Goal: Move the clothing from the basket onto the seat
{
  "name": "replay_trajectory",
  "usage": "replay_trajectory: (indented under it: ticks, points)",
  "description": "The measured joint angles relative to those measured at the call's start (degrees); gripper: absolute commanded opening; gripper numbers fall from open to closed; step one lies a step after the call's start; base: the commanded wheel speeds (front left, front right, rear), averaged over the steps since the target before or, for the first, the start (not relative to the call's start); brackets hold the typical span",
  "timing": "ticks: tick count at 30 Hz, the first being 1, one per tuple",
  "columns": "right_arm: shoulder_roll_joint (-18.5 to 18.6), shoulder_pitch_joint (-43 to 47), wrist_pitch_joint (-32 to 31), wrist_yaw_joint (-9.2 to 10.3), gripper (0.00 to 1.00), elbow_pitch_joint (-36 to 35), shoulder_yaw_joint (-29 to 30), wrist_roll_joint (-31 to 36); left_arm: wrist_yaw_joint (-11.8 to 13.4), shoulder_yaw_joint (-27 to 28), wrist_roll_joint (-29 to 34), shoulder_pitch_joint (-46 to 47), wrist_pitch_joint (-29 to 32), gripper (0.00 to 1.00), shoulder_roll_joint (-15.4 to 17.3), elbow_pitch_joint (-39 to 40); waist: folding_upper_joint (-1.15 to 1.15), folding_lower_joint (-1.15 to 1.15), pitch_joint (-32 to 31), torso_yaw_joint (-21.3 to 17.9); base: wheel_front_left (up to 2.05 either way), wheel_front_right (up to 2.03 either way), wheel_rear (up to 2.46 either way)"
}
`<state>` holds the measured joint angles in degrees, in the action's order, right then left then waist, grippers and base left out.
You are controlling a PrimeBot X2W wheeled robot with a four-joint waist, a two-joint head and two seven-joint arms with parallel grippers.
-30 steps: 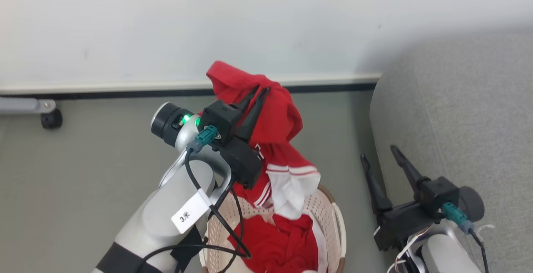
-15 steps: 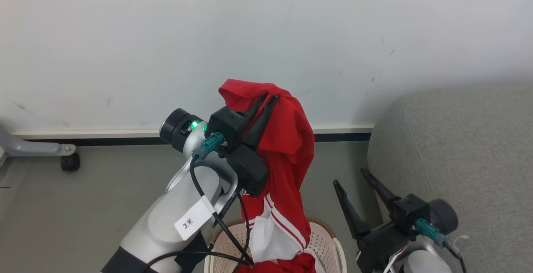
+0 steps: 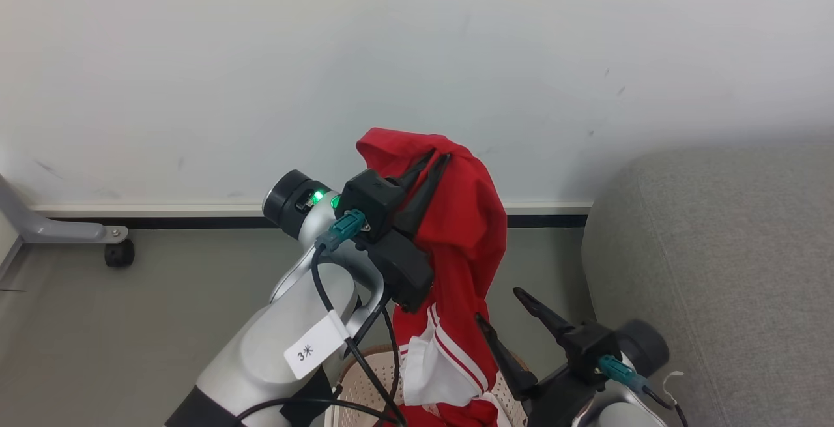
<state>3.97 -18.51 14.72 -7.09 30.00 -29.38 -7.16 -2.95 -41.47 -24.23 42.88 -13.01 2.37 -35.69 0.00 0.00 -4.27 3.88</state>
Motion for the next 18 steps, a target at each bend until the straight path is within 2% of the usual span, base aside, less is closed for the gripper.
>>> replay_trajectory:
  ticks: [8,18]
  points:
    - [-0.13,-5.64,-0.01,-0.04,1.00,4.26,-5.04,-2.03,0.73,-2.98,-1.38,0.11,0.91,0.00,-0.07,3.24,0.00,0.00,0.24,0.79,0.00,0.00,0.00]
    - [-0.23,-12.96,-0.01,-0.05,1.00,13.00,-9.82,-4.66,2.05,-7.55,-4.70,0.87,1.86,0.00,-0.03,7.33,0.00,0.00,1.04,2.23,0.00,0.00,0.00]
